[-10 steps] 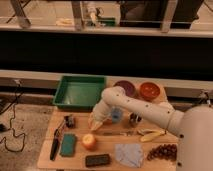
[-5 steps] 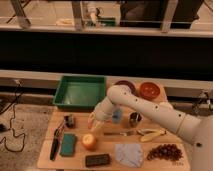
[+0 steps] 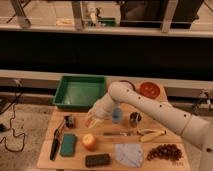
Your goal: Place pepper in paper cup
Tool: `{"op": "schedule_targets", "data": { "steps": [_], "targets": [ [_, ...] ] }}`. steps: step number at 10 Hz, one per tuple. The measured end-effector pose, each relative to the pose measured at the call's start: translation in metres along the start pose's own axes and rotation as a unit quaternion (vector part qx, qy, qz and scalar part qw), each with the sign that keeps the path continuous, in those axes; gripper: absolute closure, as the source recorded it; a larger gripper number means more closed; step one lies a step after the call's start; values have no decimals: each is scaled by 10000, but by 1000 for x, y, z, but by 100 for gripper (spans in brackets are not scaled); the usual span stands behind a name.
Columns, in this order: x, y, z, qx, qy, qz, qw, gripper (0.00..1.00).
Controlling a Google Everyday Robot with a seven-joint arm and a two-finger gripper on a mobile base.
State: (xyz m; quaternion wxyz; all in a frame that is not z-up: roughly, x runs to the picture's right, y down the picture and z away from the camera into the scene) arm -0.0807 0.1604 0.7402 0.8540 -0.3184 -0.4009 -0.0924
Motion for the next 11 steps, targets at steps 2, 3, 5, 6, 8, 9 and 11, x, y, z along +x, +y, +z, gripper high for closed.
{"op": "schedule_targets", "data": {
  "steps": [2,3,5,6,8,9,11],
  "targets": [
    [-2,-5,-14,156,-3,-35,9999,93],
    [0,-7,-19,209,4,-31,9998,93],
    [6,-10,-33,343,5,-2,9994,93],
    [7,-11,-37,390,-10,7,9992,93],
    [15,-16,-59,608,-73,103,9981,93],
    [17,-15,-60,608,-75,120,9980,93],
    [15,-15,-59,595,-78,102,9981,93]
  ]
}}
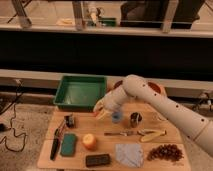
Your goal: Place pepper in paper cup
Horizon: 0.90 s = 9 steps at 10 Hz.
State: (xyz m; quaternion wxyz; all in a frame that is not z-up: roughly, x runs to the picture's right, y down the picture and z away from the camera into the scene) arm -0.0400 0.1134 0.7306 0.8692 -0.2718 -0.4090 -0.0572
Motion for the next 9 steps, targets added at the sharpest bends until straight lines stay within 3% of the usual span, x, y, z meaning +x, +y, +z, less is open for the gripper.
{"op": "schedule_targets", "data": {
  "steps": [7,9],
  "targets": [
    [0,-1,-1,48,-30,-9,10000,93],
    [0,-13,-17,409,-129,-11,9991,93]
  ]
}}
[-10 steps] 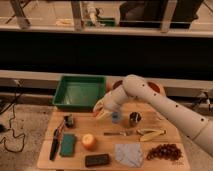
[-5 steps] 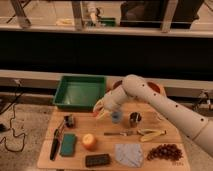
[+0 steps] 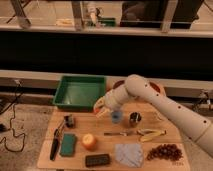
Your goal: Place pepper in paper cup
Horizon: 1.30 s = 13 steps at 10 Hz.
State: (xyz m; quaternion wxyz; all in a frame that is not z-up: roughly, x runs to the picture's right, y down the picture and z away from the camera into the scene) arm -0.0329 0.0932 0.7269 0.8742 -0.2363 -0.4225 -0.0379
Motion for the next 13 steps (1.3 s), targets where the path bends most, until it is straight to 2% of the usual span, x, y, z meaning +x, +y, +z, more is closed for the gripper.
{"op": "schedule_targets", "data": {
  "steps": [1,3,4,13],
  "targets": [
    [-1,-12,-20,314,-57,15,9995,93],
    [11,-21,-50,740,-86,90,9972,93],
    [18,-22,-59,877,-80,139,9960,93],
    [18,-22,-58,881,-94,135,9960,93]
  ]
}}
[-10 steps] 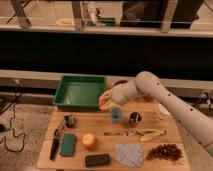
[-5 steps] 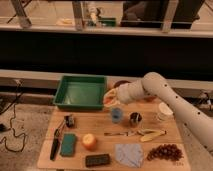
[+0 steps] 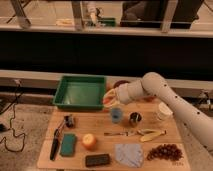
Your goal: Place pepper in paper cup
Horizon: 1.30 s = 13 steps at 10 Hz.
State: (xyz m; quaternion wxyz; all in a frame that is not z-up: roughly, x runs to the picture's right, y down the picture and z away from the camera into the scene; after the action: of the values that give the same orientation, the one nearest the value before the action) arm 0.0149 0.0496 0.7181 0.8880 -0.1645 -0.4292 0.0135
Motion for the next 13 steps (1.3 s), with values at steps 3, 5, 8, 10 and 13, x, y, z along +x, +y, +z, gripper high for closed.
{"op": "schedule_targets", "data": {
  "steps": [3,5,8,10,13],
  "targets": [
    [0,0,0,6,-1,6,10000,93],
    [5,-10,-12,322,-74,164,9993,93],
    [27,-30,-51,1088,-151,424,9931,93],
    [38,-38,-70,1462,-160,540,9877,93],
    [59,-38,-94,1823,-119,762,9802,93]
  ]
}}
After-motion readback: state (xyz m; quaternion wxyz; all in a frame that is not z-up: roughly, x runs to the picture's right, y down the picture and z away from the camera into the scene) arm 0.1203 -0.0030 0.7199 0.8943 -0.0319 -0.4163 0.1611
